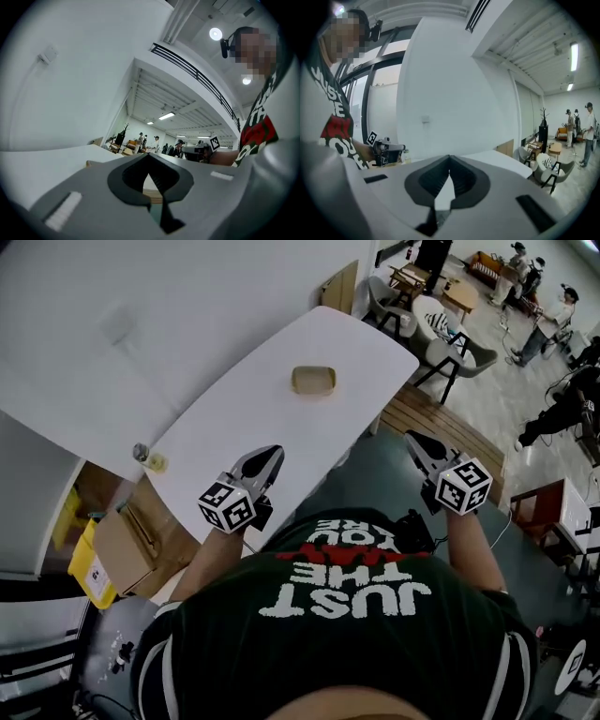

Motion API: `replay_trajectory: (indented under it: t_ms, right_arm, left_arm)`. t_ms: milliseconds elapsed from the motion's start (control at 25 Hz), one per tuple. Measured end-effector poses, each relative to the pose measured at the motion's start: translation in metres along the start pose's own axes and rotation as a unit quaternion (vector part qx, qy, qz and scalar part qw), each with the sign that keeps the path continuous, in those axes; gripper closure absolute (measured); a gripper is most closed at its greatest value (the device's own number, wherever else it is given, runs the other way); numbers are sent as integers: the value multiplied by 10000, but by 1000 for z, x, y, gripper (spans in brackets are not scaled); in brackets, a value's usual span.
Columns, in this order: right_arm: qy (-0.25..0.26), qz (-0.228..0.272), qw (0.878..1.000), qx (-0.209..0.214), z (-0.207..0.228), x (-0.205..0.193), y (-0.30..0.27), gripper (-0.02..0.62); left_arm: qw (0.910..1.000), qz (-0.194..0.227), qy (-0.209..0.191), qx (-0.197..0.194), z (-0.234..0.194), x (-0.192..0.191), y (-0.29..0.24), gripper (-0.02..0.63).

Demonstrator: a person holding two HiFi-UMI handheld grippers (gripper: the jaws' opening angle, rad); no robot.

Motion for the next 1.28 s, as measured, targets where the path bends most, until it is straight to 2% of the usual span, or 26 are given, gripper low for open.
replay_trajectory:
  t_ms: [160,320,600,800,920,1040,1280]
  right_arm:
    - [-82,-74,9999,1,41,6,-40,589]
    - [-245,-185,9994,134,68,-1,-72,589]
    - [-56,-242,9965,797,131,1,-128,589]
    - [133,-324,9891,1431,157,-3,-148,589]
    - [212,-347,9856,1644,167,-4,-161,589]
    - [254,-370,9853,1646,170,-7,-173,589]
    - [292,-410,9903,1293,173,-12,-188,589]
  left_arm:
    - [9999,-97,36,39,-34,8,-36,598]
    - [9990,-286,130,314,-57,1,-50,598]
    - [9939,-458,328,949,-87,-2,-111,598]
    - [9857,-420,605,1513,-97,-14,-141,598]
    - [9805,-473,820,1723,-111,-23,-157,598]
    - [9776,-637,1014,1730,-131,-33,-166,598]
    - [9715,-985,1487,1558,-172,-58,-184,598]
Point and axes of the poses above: the fingertips, and each gripper's own axes: y backward along the fingers, z to its right, x out of its top, the point moved 6 cm from there along y, backward along the fingers, and after that the axes turned 1 degree about z, right-handed, at the moved point
